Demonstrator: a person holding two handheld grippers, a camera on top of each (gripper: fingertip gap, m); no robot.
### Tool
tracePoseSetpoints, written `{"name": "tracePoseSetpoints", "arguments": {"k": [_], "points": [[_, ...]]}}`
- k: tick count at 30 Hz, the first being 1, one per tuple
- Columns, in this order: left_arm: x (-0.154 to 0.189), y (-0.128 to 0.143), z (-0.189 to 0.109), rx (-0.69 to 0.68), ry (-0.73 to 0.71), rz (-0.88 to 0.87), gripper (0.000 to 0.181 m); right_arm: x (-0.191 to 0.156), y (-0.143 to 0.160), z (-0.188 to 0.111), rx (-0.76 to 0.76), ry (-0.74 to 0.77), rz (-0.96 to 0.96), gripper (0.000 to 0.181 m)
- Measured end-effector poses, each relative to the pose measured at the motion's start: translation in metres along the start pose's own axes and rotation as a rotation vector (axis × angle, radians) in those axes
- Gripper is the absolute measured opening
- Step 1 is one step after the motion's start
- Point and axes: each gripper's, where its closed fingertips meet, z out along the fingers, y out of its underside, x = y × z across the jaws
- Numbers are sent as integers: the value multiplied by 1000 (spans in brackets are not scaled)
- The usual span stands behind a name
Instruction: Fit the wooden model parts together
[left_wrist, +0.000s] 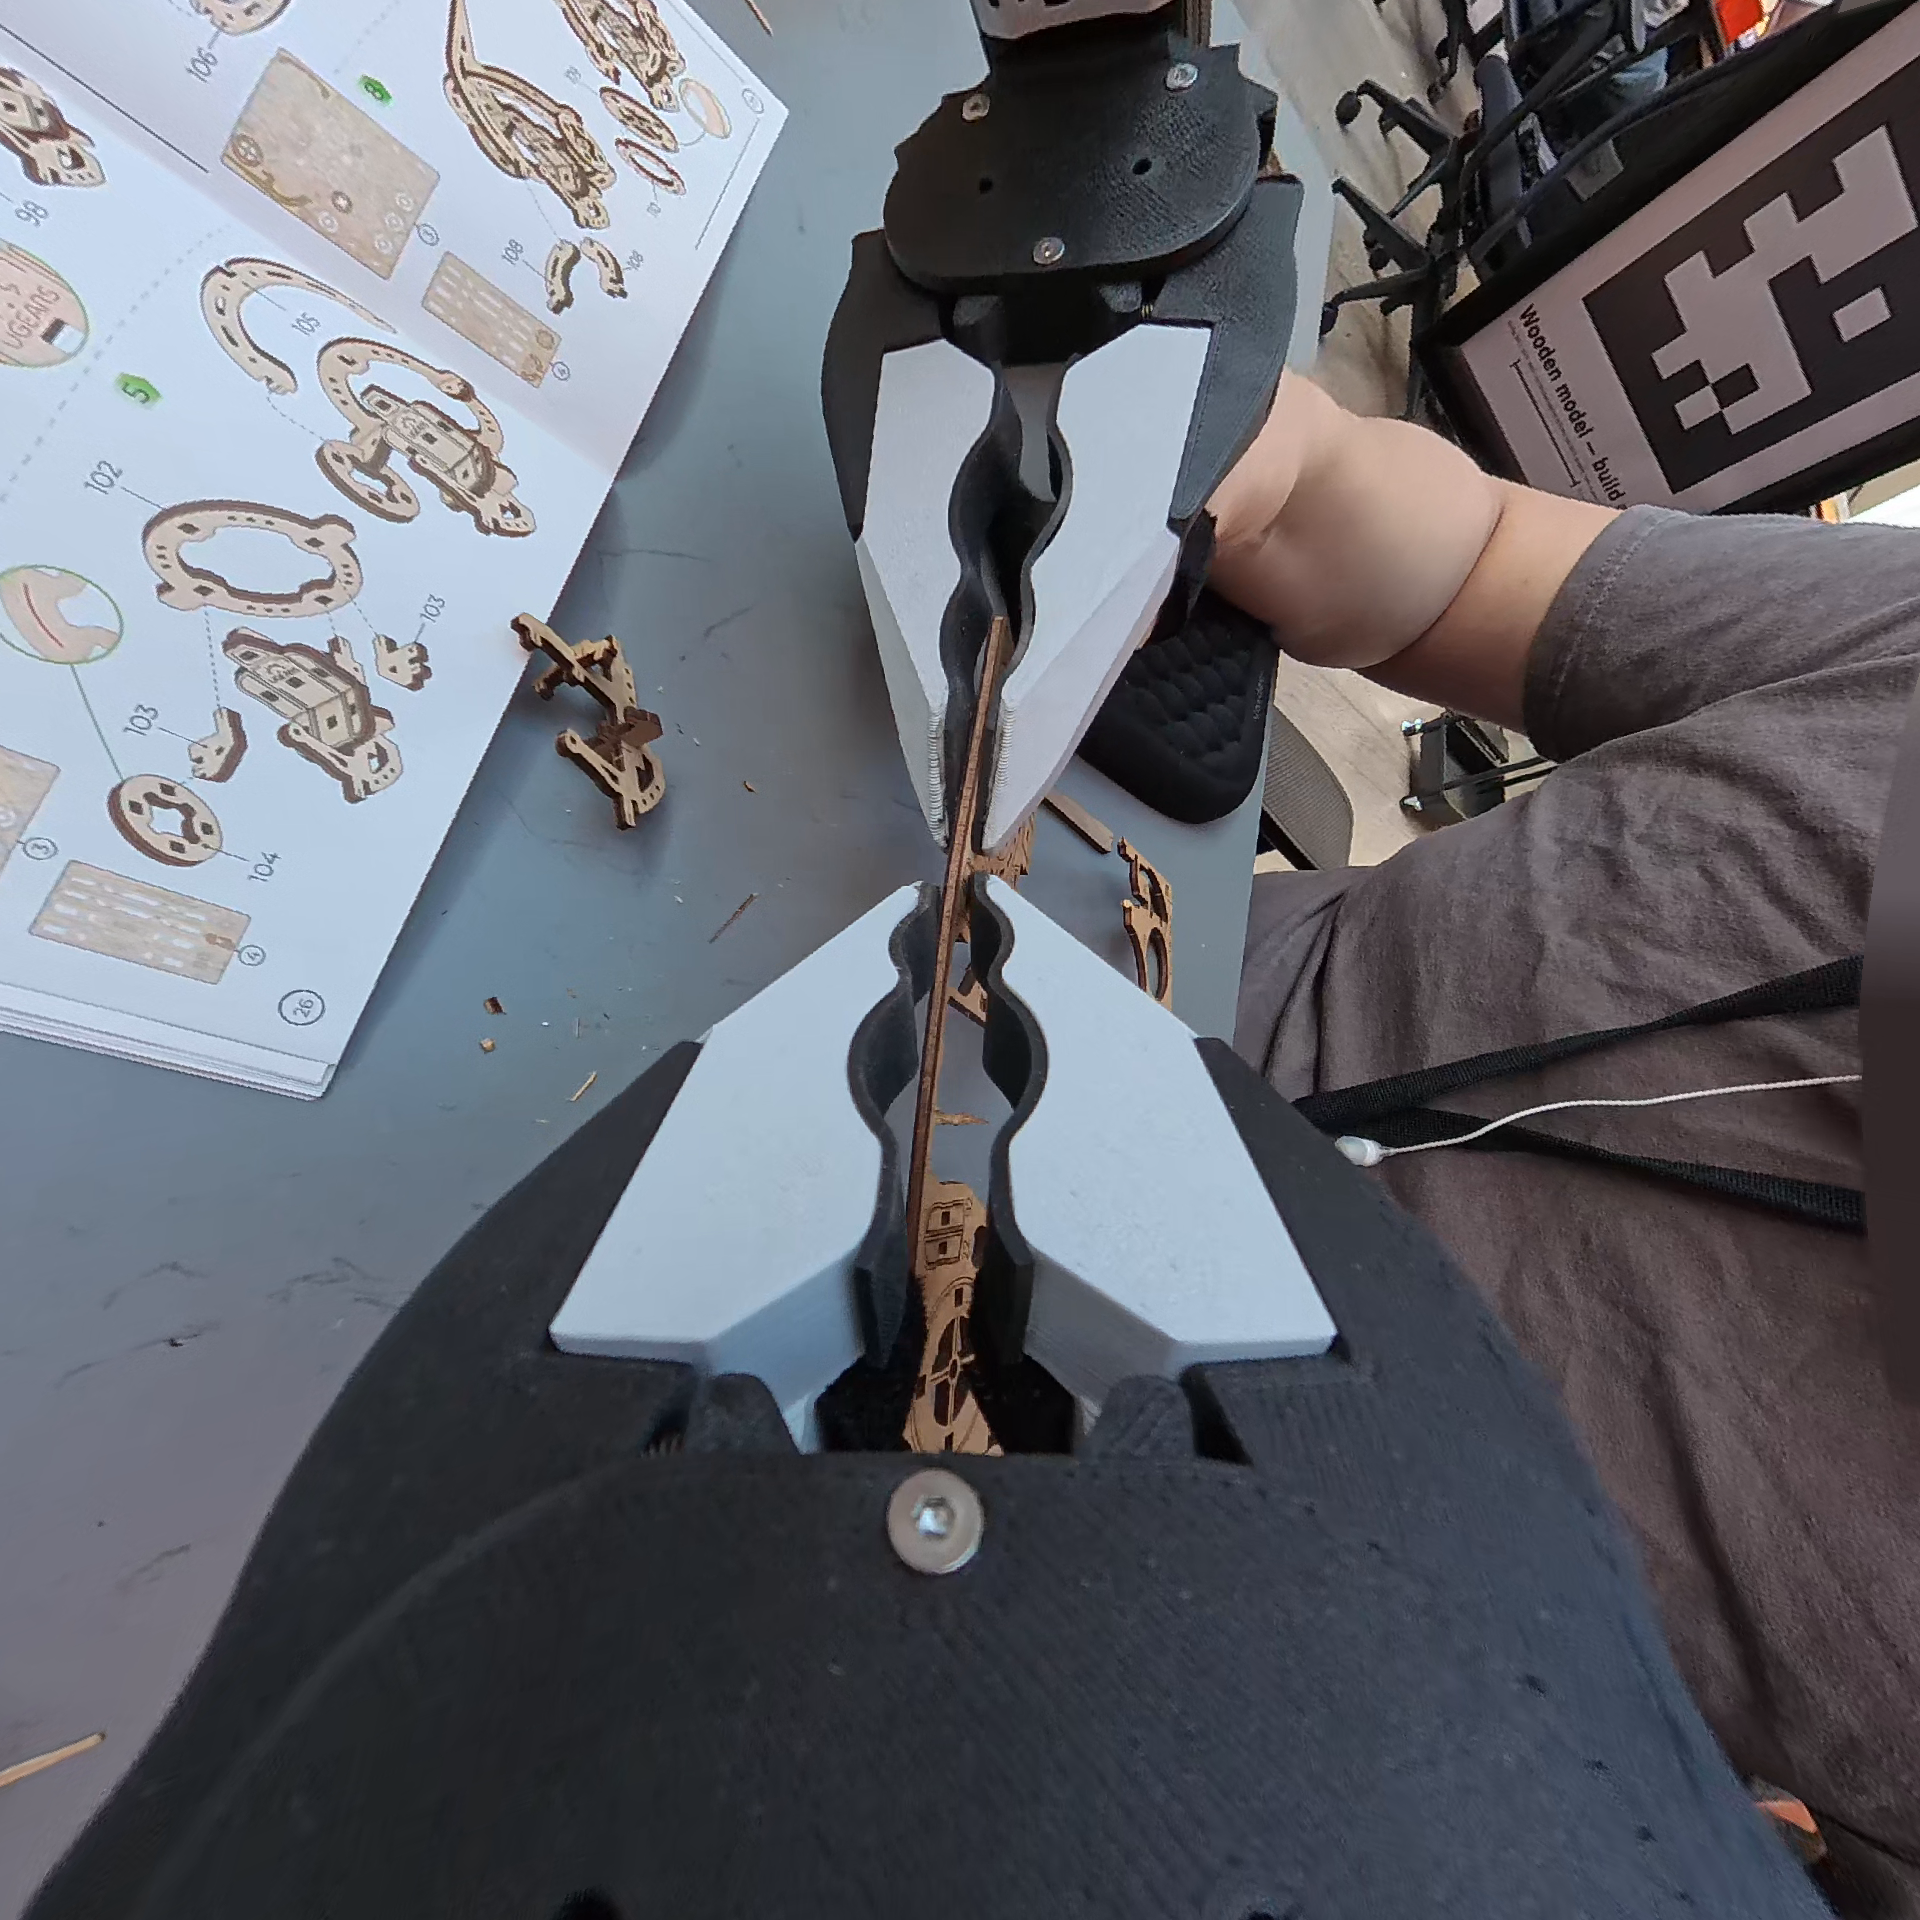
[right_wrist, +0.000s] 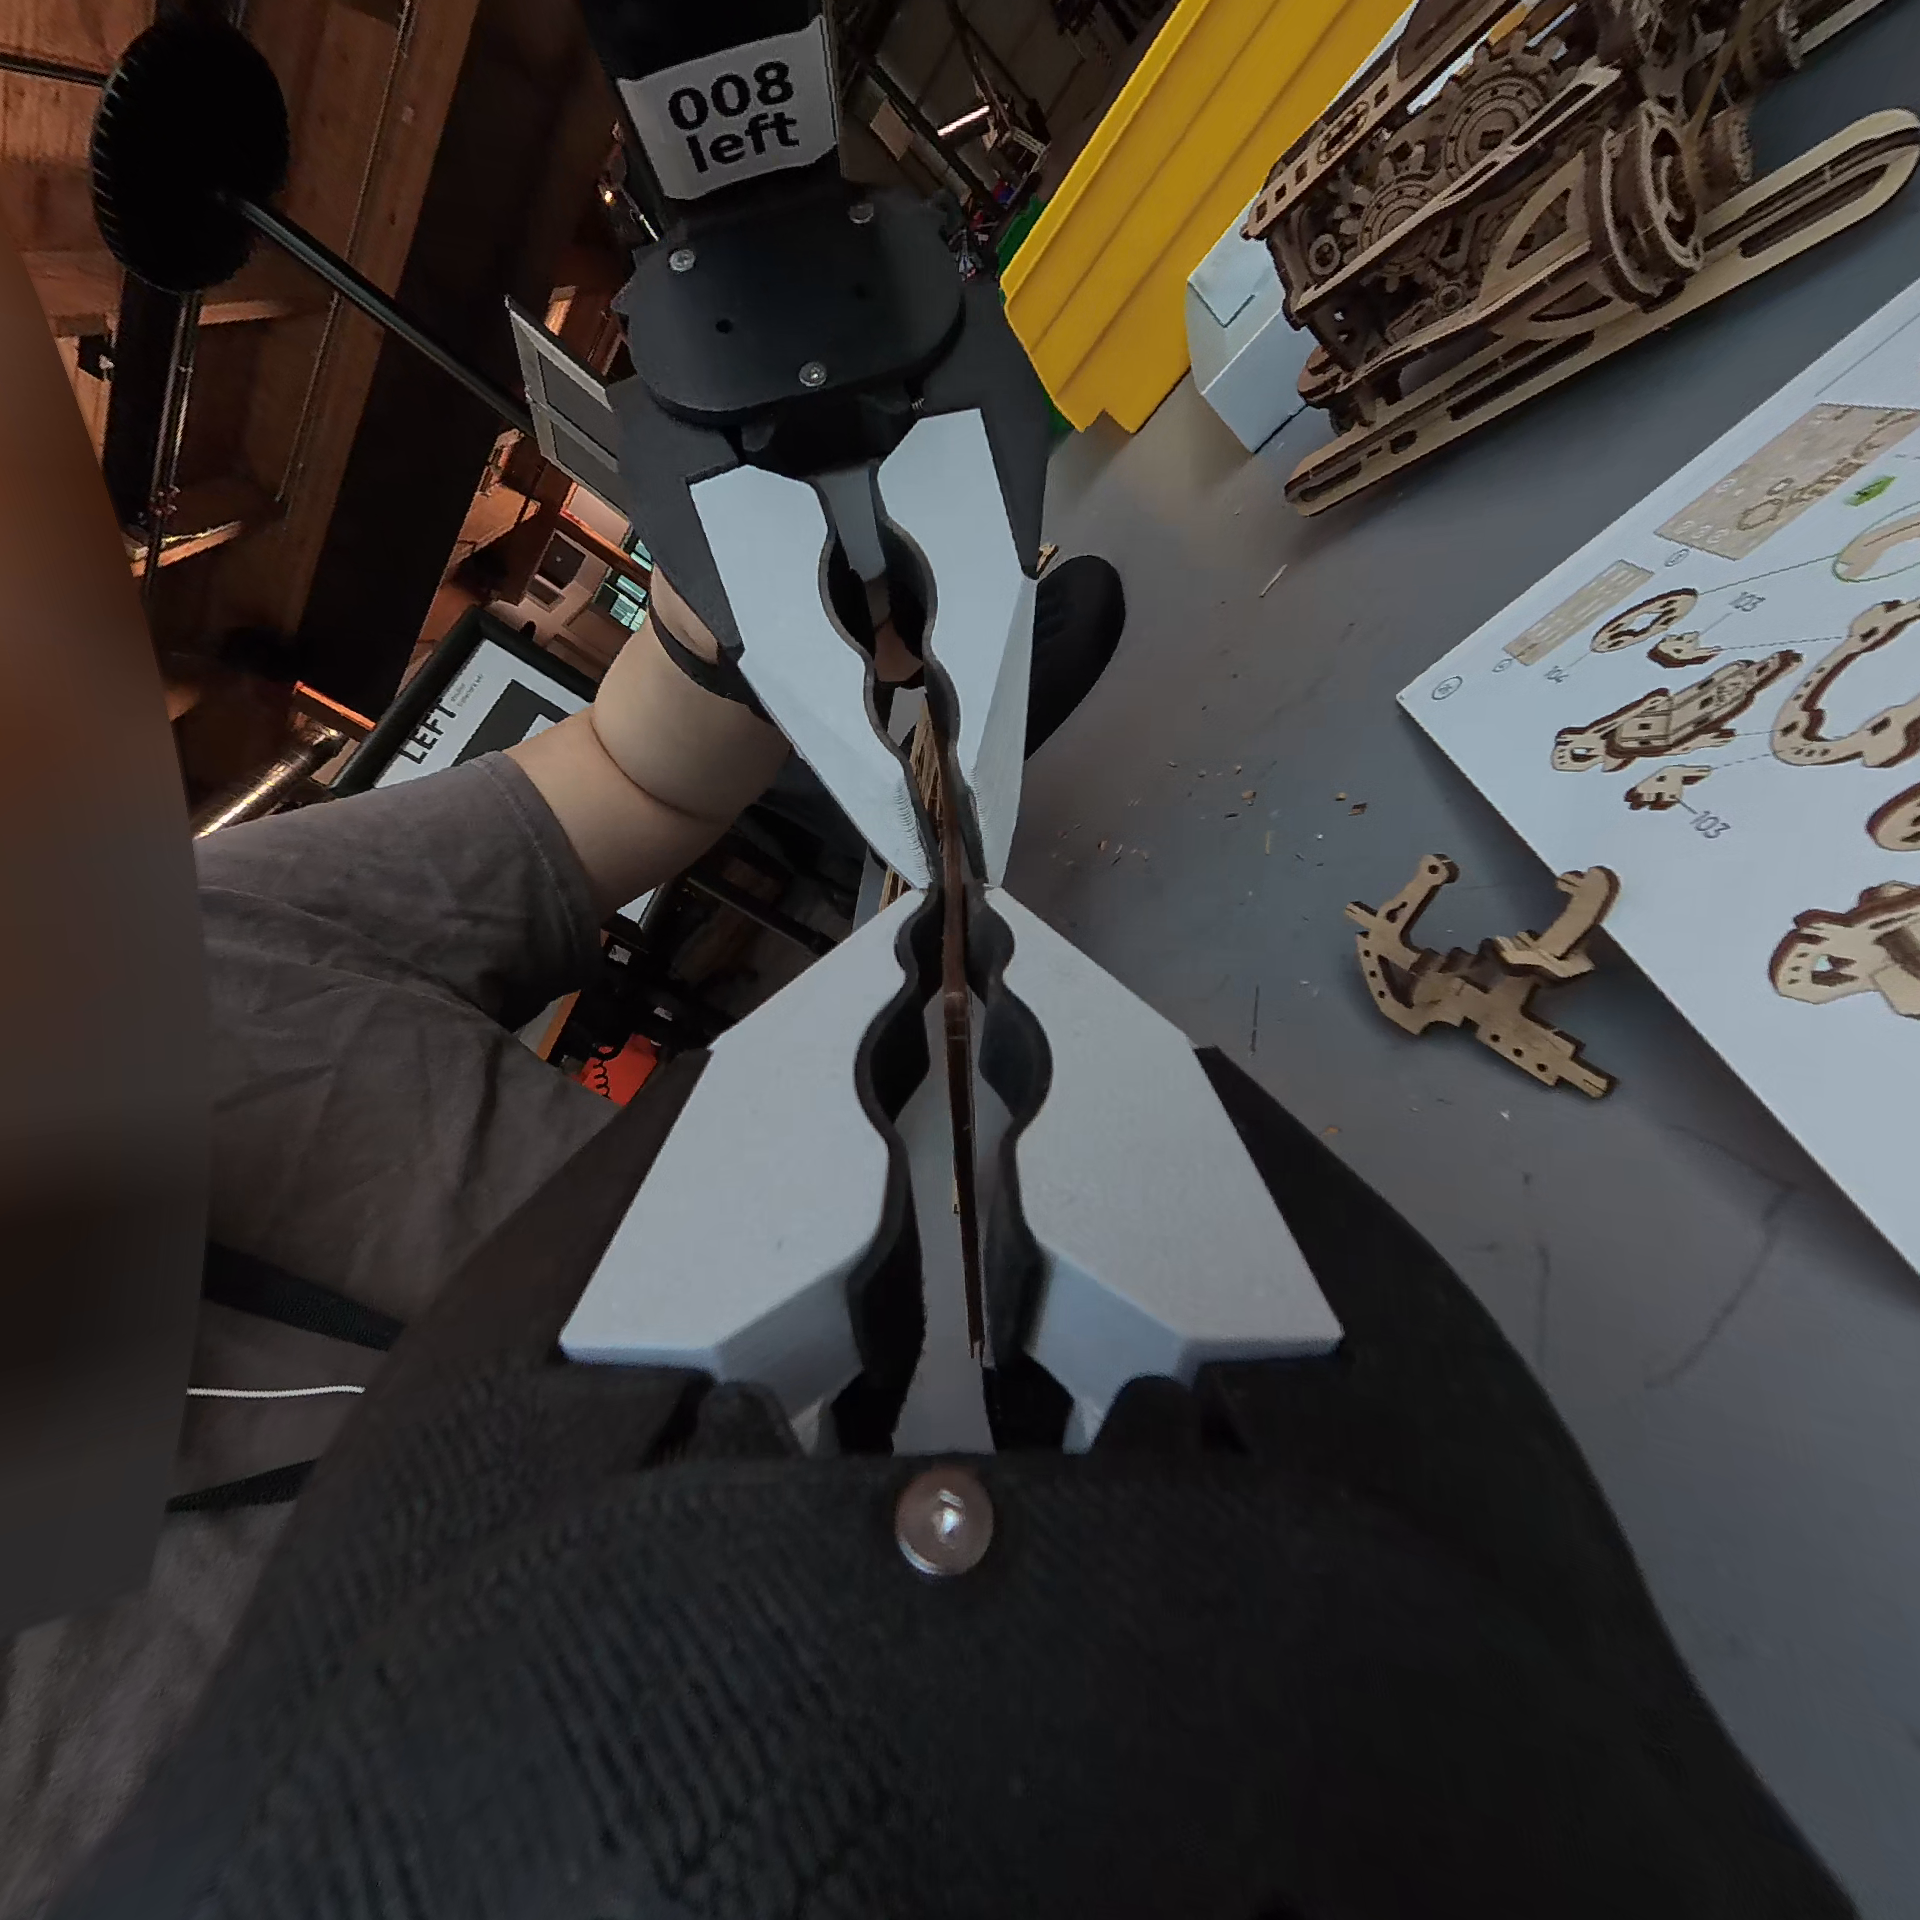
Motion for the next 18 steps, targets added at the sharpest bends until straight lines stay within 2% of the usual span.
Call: {"name": "tracePoseSetpoints", "arguments": {"k": [8,14,18], "points": [[-5,3,2,-39,-62,32,4,4,2,1,-9,30,1,1],[-7,4,2,-59,-163,154,6,6,3,2,-14,34,9,1],[-4,7,2,-103,-203,275,8,4,6,3,-37,-19,61,1]]}}
